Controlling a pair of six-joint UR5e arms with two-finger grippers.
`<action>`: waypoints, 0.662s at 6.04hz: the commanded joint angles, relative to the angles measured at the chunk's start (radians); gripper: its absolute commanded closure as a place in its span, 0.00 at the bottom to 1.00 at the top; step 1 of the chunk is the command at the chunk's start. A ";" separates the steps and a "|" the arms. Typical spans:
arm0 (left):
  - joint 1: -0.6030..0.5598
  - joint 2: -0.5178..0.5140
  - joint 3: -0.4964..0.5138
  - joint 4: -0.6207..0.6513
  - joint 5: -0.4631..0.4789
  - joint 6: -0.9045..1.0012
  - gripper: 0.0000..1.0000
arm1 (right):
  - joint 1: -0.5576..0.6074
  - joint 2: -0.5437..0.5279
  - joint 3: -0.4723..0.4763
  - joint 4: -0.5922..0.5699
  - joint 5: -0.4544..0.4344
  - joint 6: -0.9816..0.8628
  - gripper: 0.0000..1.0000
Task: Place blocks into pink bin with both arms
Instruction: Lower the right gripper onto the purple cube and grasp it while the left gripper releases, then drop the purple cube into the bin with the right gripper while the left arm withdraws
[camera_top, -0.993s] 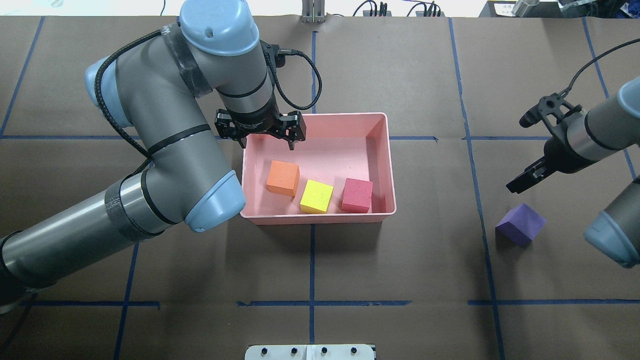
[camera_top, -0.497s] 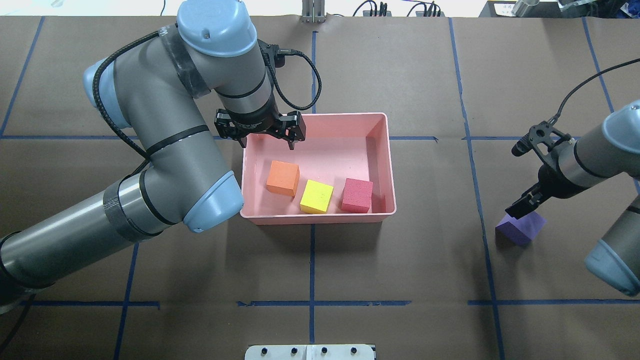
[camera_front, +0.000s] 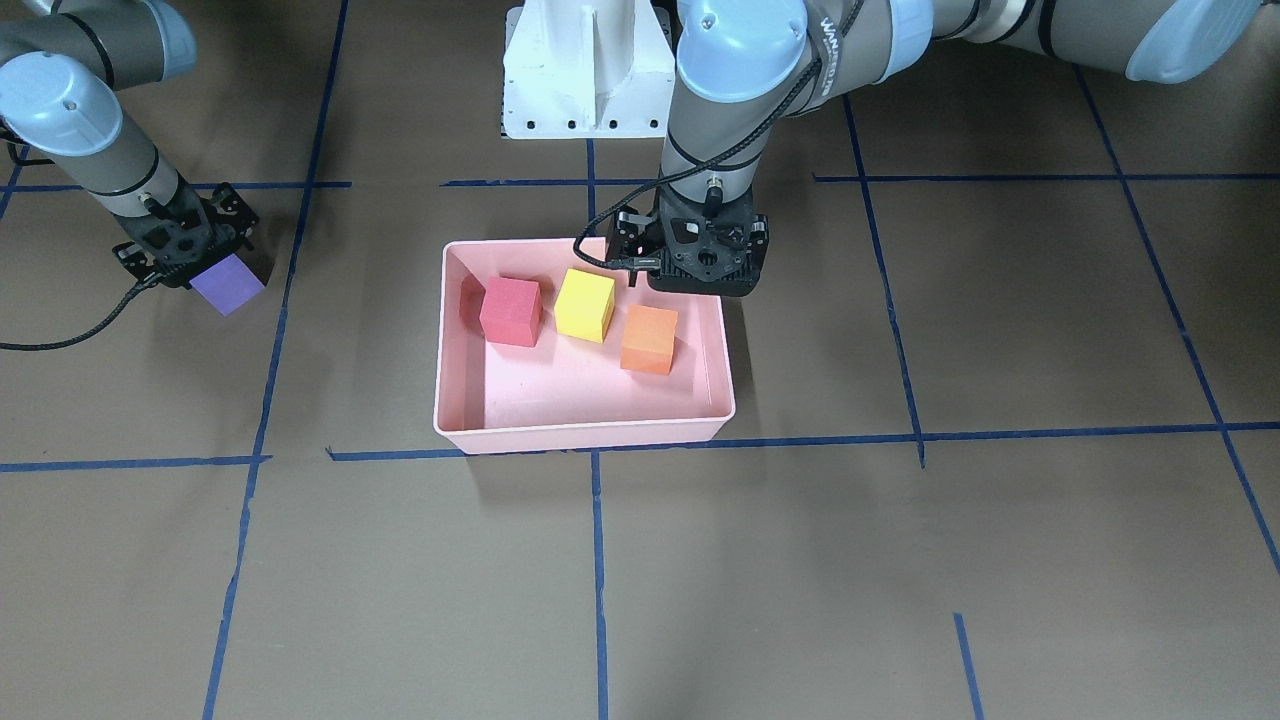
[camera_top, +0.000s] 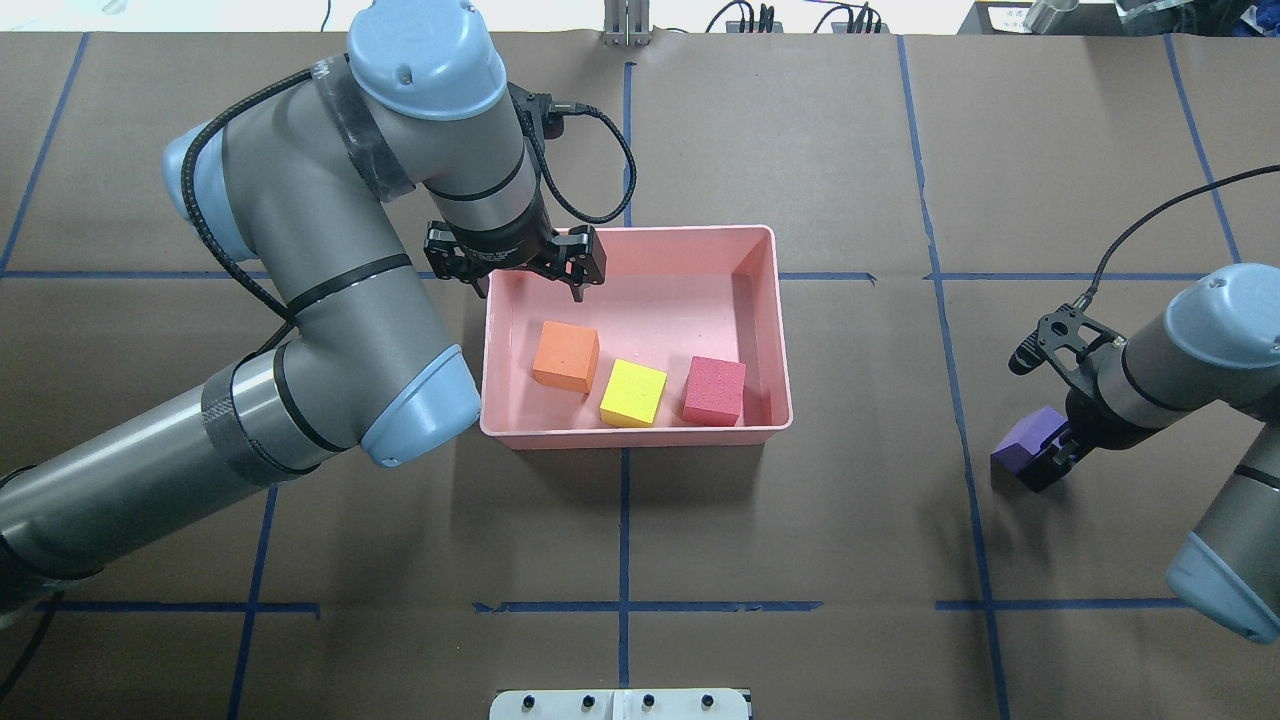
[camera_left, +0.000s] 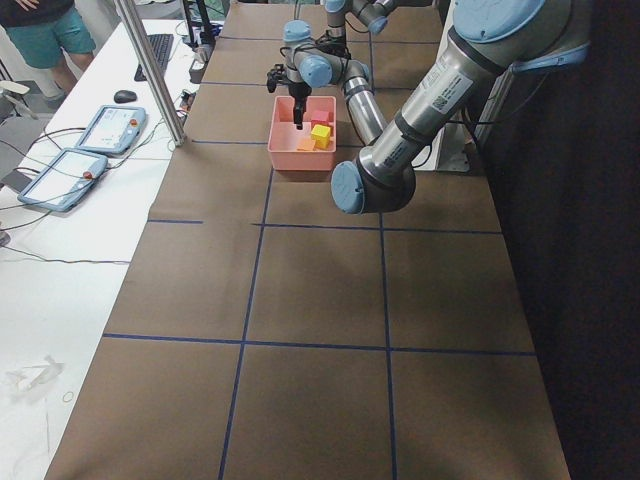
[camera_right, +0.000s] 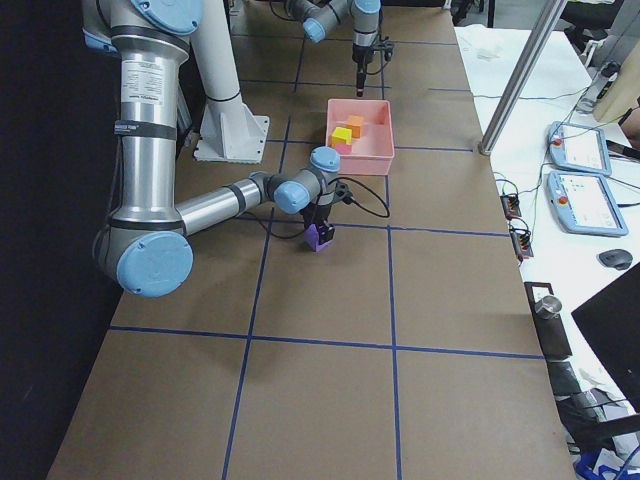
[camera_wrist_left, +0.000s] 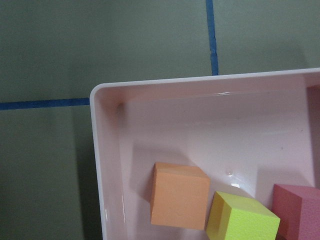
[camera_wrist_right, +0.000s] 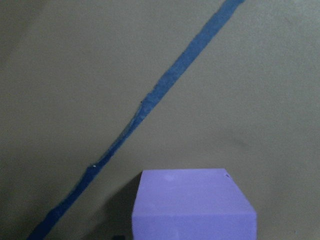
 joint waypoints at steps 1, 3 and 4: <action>-0.004 0.011 0.000 0.000 0.000 0.018 0.00 | -0.003 0.008 -0.001 -0.001 -0.002 0.007 0.69; -0.118 0.141 -0.078 0.006 -0.018 0.312 0.00 | 0.014 0.051 0.027 -0.013 0.019 0.062 0.71; -0.206 0.208 -0.079 0.003 -0.076 0.499 0.00 | 0.029 0.114 0.027 -0.027 0.053 0.187 0.70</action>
